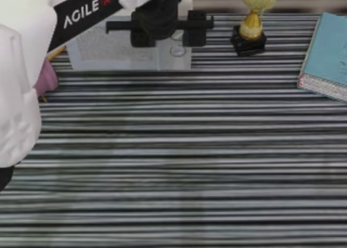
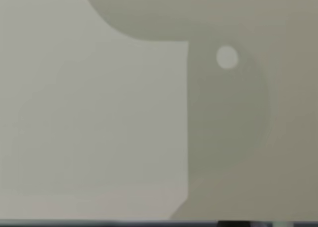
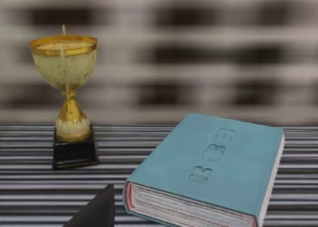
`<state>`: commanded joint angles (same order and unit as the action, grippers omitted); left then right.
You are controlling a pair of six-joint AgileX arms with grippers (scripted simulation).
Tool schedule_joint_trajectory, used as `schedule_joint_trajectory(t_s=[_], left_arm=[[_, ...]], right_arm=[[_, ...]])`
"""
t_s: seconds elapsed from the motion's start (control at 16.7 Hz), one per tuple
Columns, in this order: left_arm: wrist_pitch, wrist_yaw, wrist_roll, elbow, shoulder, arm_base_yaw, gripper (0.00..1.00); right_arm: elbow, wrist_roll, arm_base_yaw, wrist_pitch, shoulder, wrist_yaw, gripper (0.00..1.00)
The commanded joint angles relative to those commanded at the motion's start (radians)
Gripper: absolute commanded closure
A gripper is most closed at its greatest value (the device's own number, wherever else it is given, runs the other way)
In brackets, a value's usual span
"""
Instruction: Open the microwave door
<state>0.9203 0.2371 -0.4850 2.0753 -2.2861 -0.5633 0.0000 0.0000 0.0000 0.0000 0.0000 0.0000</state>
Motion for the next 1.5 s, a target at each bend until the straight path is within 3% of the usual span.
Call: schedule_joint_trajectory(t_s=[0.48,1.5], left_arm=[[-0.055,0.036,-0.017,-0.150,0.105,0.003,1.00],[-0.062,0.038,-0.019,-0.156,0.114,0.003,1.00]], right_arm=[[0.000,0.000,0.000,0.000,0.000,0.000,0.00],[0.000,0.000,0.000,0.000,0.000,0.000,0.00]])
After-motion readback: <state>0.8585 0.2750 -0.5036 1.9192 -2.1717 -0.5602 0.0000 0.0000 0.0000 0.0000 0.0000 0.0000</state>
